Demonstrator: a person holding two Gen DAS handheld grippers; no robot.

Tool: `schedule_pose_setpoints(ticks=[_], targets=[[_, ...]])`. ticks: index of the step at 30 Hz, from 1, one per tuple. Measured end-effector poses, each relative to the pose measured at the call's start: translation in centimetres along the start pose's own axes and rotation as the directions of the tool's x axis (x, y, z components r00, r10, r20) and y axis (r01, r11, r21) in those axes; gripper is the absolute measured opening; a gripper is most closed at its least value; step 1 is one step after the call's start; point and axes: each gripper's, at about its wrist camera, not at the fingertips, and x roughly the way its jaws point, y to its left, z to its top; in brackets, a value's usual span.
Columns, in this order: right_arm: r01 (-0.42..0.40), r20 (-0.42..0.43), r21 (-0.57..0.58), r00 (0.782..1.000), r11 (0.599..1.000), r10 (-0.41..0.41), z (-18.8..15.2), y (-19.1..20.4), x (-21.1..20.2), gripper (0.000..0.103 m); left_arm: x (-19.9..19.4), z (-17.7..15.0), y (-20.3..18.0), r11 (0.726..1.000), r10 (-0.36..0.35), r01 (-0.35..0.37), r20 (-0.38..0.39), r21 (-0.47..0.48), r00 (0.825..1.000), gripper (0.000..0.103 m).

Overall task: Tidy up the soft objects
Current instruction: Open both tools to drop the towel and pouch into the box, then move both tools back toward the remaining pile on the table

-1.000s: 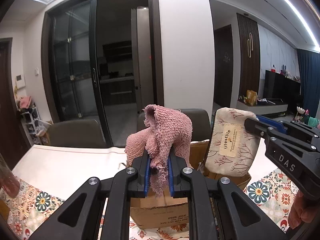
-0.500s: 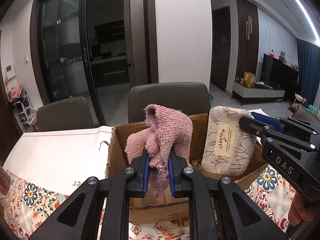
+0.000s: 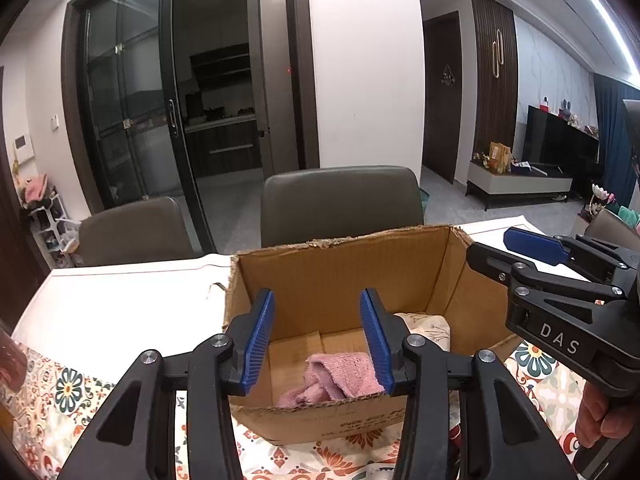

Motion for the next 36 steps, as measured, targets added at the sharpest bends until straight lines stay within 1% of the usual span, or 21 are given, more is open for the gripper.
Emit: schedule_pose_setpoints(ticks=[5,8,12,14,15,19,23,27,36], targets=[[0.007,0.013,0.011,1.0,1.0,-0.007,0.1,0.0,-1.8,0.043,-1.7,0.2,0.8,1.0,0.013,-0.013,0.021,-0.003,1.0,0.048],[0.006,0.025,0.017,1.0,1.0,-0.007,0.4,0.2,-3.2,0.043,-3.0,0.2,1.0,1.0,0.029,-0.029,0.029,0.005,0.999,0.048],[0.002,0.037,0.022,0.999,1.0,-0.003,0.5,0.6,-5.0,0.044,-5.3,0.3,0.9,1.0,0.03,-0.03,0.046,0.007,0.998,0.049],[0.004,0.044,0.024,0.999,1.0,-0.005,0.4,0.7,-6.0,0.048,-6.2,0.2,0.9,0.999,0.035,-0.035,0.054,0.003,0.998,0.049],[0.004,0.05,0.025,0.999,1.0,-0.005,0.4,0.8,-6.6,0.052,-6.9,0.2,0.9,0.999,0.034,-0.034,0.062,0.001,0.997,0.049],[0.004,0.066,0.025,0.998,1.0,-0.006,0.1,1.2,-8.6,0.053,-9.0,-0.1,0.7,0.999,0.039,-0.039,0.078,-0.003,0.996,0.05],[0.002,0.067,0.033,0.998,0.999,-0.004,-0.6,1.5,-10.5,0.053,-10.8,-0.9,0.7,0.999,0.047,-0.047,0.081,-0.008,0.996,0.051],[-0.002,0.07,0.036,0.998,0.999,-0.001,-1.6,1.3,-12.2,0.058,-12.6,-1.9,0.3,0.999,0.045,-0.045,0.075,-0.006,0.996,0.051],[-0.026,0.048,0.05,0.999,0.998,0.024,-4.1,1.0,-15.7,0.058,-15.9,-4.3,-0.7,1.0,0.02,-0.019,0.044,-0.018,0.999,0.053]])
